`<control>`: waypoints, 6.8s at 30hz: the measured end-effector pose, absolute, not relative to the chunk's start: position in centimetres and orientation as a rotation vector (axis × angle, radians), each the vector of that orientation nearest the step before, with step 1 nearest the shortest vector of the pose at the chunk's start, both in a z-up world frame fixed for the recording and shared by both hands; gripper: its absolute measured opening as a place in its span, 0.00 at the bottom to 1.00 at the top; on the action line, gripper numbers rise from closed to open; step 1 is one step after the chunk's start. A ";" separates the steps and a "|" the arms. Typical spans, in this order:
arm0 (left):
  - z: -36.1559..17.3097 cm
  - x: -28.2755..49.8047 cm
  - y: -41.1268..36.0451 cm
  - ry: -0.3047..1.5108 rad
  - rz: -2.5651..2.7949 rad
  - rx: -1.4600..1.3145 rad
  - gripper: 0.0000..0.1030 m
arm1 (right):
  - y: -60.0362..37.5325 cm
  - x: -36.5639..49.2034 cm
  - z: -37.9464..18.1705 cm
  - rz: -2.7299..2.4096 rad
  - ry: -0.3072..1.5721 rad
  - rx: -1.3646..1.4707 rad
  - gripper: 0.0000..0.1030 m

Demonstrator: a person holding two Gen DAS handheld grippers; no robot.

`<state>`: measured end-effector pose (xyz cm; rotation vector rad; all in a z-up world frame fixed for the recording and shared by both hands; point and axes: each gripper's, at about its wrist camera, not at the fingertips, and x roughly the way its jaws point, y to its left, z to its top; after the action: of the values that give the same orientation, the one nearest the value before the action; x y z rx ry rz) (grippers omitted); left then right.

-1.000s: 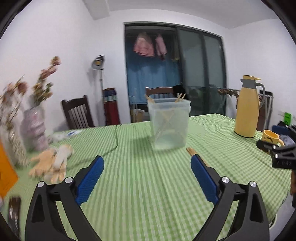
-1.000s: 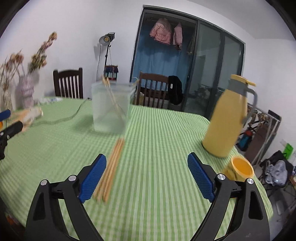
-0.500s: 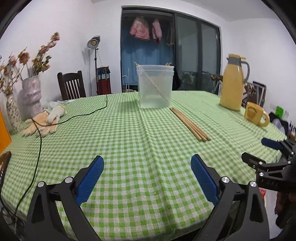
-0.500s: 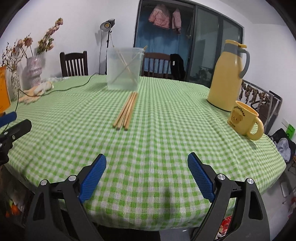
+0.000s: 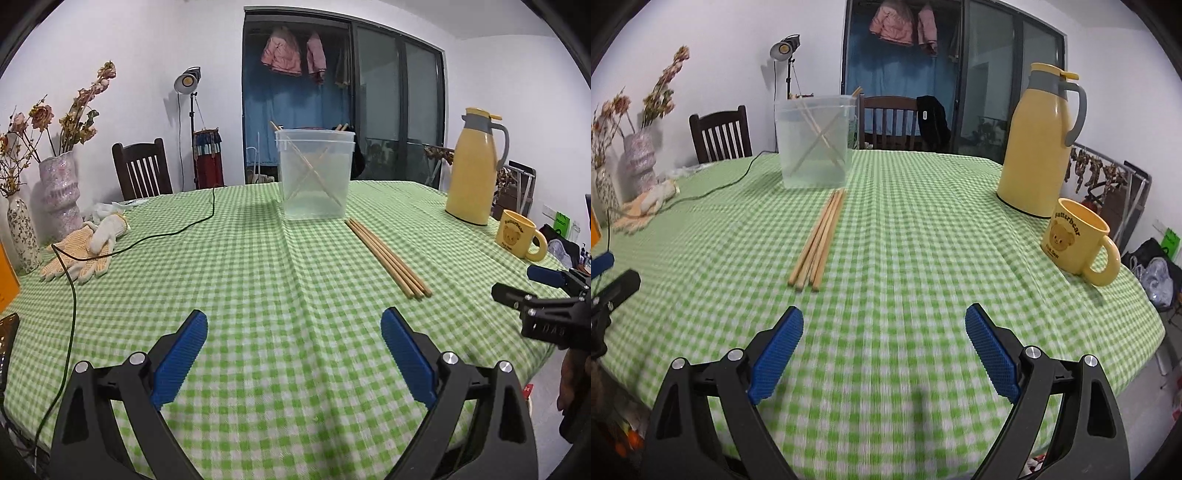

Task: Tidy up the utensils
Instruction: 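Withdraw both open tools from the container toward the remaining chopsticks, then close the right tool on one chopstick while the left tool grasps another chopstick, then lift the held chopsticks from the table with both tools, then carry the left tool's chopstick into the container while the right tool lowers its chopstick there, then open both tools over the clear container, releasing the chopsticks inside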

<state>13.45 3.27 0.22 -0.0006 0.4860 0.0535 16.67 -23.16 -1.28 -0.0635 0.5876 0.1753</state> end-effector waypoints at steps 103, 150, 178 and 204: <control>-3.5 20.1 -3.1 0.911 -0.331 0.077 0.11 | -22.6 18.4 -4.3 0.372 0.781 -0.191 0.21; 15.0 23.0 8.3 0.625 -0.343 -0.035 0.03 | -23.0 18.8 12.4 0.406 0.460 -0.153 0.06; 21.8 33.4 8.1 0.608 -0.364 -0.102 0.03 | -20.4 27.0 17.6 0.485 0.491 -0.172 0.06; 25.1 56.4 17.6 0.561 -0.331 -0.605 0.03 | -15.0 49.1 24.5 0.482 0.440 0.285 0.06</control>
<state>56.35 17.56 25.06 -0.6046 0.5615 -0.3310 49.08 -15.05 24.48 0.2851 0.4399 0.4824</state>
